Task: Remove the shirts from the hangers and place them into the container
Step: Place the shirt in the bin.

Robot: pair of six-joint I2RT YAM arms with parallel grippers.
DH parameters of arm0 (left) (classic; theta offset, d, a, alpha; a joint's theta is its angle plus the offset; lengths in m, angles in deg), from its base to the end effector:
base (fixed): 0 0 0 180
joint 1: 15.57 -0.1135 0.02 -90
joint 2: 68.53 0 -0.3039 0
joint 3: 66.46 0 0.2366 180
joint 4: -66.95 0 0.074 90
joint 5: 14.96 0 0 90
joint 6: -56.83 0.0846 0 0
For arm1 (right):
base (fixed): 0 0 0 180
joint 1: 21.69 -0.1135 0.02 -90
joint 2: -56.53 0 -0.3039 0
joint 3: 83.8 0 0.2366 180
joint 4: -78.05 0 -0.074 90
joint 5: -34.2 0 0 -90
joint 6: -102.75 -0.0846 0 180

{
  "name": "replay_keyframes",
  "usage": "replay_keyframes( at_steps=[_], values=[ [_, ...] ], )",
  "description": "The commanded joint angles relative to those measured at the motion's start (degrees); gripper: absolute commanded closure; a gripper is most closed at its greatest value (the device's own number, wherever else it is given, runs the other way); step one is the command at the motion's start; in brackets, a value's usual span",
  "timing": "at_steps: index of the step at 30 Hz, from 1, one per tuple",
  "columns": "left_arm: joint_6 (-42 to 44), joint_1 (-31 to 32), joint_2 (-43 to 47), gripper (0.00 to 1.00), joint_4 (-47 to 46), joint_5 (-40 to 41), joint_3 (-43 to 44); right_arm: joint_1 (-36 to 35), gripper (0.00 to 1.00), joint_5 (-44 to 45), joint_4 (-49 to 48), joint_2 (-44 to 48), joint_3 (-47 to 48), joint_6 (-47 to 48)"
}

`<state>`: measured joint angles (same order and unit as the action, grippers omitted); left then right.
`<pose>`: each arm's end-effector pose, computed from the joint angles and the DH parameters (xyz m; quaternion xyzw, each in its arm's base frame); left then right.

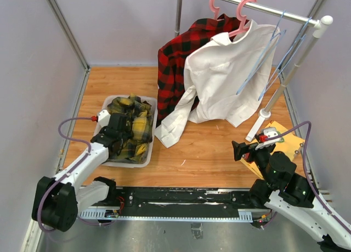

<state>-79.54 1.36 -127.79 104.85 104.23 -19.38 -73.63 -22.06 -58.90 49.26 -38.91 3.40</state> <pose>0.1946 -0.0161 0.2114 -0.3143 0.8579 0.0283 0.4055 0.0676 0.0101 0.2827 -0.0752 0.7305 0.1435 0.6634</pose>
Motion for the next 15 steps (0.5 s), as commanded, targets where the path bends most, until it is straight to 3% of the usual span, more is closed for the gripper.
replay_keyframes(
  at_steps=[1, 6, 7, 9, 11, 15],
  values=[
    [-6.7, -0.4, -4.8, 0.86, -8.4, -11.9, -3.8, 0.6, 0.02, 1.1, -0.5, 0.5, 0.3, -0.1],
    [-4.0, -0.6, -3.4, 0.82, -4.7, -12.6, 1.9, 0.6, 0.02, 0.5, -0.5, 1.3, 0.7, -0.1],
    [-3.9, -0.6, -1.7, 0.75, -3.4, -11.2, 3.0, 0.5, 0.02, 0.4, -0.6, 1.4, 0.7, -0.1],
    [-3.7, -0.6, 3.0, 0.44, -1.2, -8.6, 4.5, 0.5, 0.02, 0.3, -0.8, 1.7, 0.6, 0.1],
    [-2.2, -0.6, 7.9, 0.24, 0.3, -7.0, 5.3, 0.6, 0.02, 0.0, -1.1, 1.5, 1.0, 0.6],
    [0.6, -0.6, 16.5, 0.07, 3.1, -4.3, 7.5, 0.6, 0.02, 0.1, -1.1, 0.4, 2.1, 1.6]
  ],
)
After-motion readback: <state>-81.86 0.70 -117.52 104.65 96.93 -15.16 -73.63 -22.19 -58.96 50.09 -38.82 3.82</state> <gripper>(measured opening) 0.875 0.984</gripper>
